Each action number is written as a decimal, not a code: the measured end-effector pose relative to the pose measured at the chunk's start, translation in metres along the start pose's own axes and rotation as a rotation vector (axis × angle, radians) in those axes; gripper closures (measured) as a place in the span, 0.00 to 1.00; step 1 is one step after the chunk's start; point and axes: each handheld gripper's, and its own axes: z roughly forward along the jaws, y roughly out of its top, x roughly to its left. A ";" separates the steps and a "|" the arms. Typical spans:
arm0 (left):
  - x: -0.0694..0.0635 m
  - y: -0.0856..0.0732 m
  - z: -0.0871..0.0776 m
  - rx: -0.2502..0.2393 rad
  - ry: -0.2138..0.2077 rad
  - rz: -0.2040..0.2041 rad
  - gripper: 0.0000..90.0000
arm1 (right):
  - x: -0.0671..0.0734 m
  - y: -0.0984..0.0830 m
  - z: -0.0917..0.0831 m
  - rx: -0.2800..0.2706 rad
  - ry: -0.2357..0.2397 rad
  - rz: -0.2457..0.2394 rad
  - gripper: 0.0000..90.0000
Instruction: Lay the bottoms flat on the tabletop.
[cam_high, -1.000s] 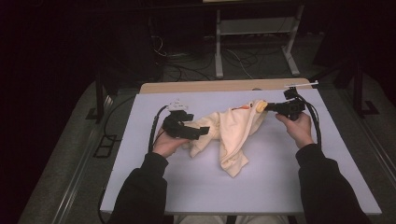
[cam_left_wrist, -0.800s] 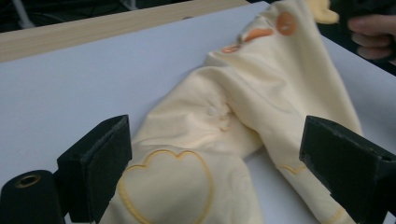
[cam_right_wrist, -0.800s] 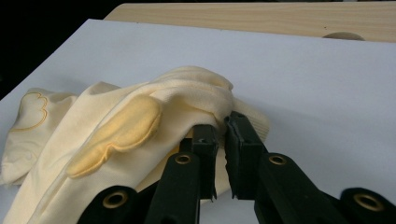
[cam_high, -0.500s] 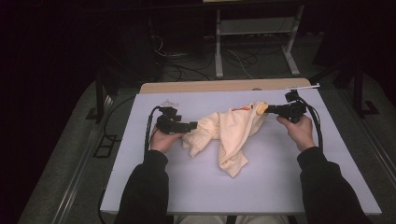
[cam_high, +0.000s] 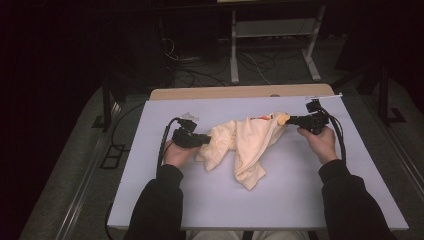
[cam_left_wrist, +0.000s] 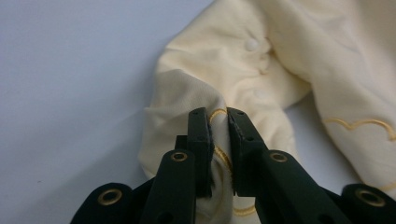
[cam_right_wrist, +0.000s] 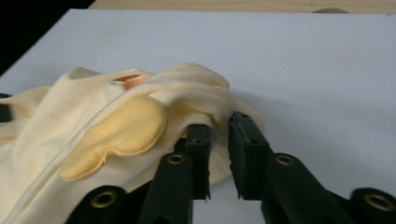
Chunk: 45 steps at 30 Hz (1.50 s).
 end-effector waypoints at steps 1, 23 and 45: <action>-0.003 0.001 -0.001 -0.002 -0.007 0.009 0.89 | 0.001 -0.001 0.001 0.007 -0.045 -0.013 0.75; -0.060 0.005 -0.007 -0.039 -0.166 0.100 0.89 | 0.039 -0.013 -0.008 0.065 0.052 0.058 0.39; -0.067 0.011 -0.007 -0.061 -0.194 0.104 0.89 | 0.042 -0.003 -0.014 0.105 -0.001 0.016 0.92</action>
